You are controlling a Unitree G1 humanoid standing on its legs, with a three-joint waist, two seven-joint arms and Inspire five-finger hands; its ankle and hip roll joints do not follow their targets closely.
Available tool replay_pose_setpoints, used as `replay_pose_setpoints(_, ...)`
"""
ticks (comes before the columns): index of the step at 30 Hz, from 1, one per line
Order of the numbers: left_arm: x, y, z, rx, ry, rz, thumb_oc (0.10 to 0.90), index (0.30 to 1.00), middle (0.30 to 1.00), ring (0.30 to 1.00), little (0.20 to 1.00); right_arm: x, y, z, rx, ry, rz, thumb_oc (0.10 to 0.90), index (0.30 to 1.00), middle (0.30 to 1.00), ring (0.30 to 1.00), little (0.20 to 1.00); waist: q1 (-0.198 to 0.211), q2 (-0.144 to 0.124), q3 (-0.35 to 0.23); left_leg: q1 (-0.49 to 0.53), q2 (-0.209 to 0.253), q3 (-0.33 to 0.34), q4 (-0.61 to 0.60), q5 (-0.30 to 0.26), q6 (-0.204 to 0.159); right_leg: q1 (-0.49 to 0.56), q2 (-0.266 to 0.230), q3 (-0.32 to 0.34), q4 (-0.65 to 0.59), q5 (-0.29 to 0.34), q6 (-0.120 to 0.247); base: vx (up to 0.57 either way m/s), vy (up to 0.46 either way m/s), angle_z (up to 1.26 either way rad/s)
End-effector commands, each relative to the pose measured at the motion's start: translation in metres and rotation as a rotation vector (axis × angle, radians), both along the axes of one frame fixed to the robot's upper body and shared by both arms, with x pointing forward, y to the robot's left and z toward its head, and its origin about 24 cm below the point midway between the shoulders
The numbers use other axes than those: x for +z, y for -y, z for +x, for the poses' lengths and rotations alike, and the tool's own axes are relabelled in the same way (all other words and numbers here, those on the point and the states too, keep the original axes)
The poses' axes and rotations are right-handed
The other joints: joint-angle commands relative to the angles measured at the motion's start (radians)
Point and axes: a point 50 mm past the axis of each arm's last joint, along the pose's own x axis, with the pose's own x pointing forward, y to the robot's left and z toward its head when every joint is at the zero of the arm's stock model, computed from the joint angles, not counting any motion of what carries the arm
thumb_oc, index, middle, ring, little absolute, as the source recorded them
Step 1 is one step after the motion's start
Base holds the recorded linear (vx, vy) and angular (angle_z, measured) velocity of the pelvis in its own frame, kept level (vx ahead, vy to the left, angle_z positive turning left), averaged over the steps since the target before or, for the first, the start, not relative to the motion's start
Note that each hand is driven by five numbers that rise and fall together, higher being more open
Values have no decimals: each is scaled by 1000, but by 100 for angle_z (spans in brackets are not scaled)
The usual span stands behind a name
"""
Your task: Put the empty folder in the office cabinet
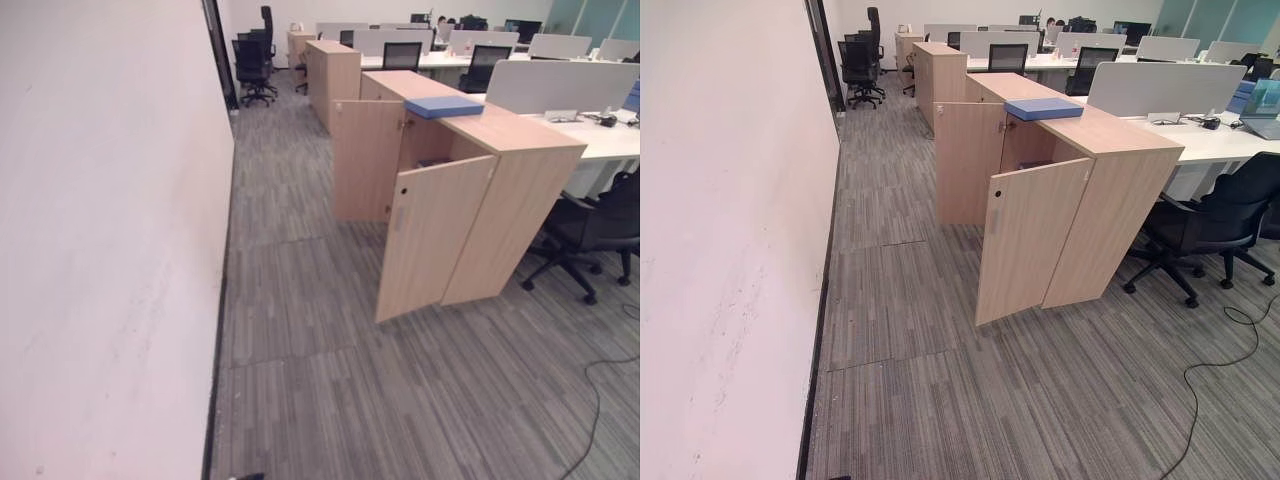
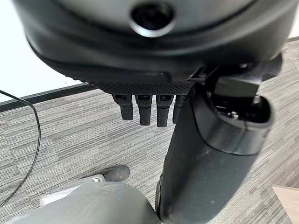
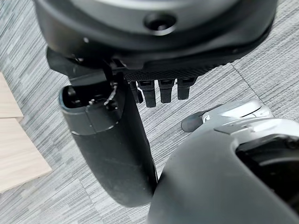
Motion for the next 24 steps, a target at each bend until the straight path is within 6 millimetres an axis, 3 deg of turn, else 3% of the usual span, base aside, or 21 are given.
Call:
replay_pose_setpoints(1, -1, 9, 10, -32, 2, -29, 800, 900, 900, 900, 900, 2, 5, 14, 53, 21, -4, 800, 900, 900, 900, 900, 1, 3, 38, 57, -32, -60, -2, -144, -8, -11, 5, 17, 7, -13, 54, 0, 0, 0)
replay_pose_setpoints(9, 0, 7, 14, -23, 14, -24, 800, 900, 900, 900, 900, 2, 3, 15, 95, 15, -2, 800, 900, 900, 900, 900, 2, 0, 33, 61, -30, -61, -2, -145, -9, -6, 7, 16, 7, -17, 52, 0, 0, 0)
replay_pose_setpoints(19, -2, 10, 6, -47, -29, -39, 800, 900, 900, 900, 900, 1, -1, 13, 107, 3, 13, 800, 900, 900, 900, 900, -3, -5, 27, 70, -26, -56, -2, -149, -10, 3, 12, 18, 7, -22, 48, 0, 0, 0)
replay_pose_setpoints(24, -2, 12, 8, -72, -30, -33, 800, 900, 900, 900, 900, 0, -2, 11, 190, -37, -2, 800, 900, 900, 900, 900, 0, -9, 25, 70, -24, -57, -2, -150, -11, 5, 12, 13, 7, -24, 47, 0, 0, 0)
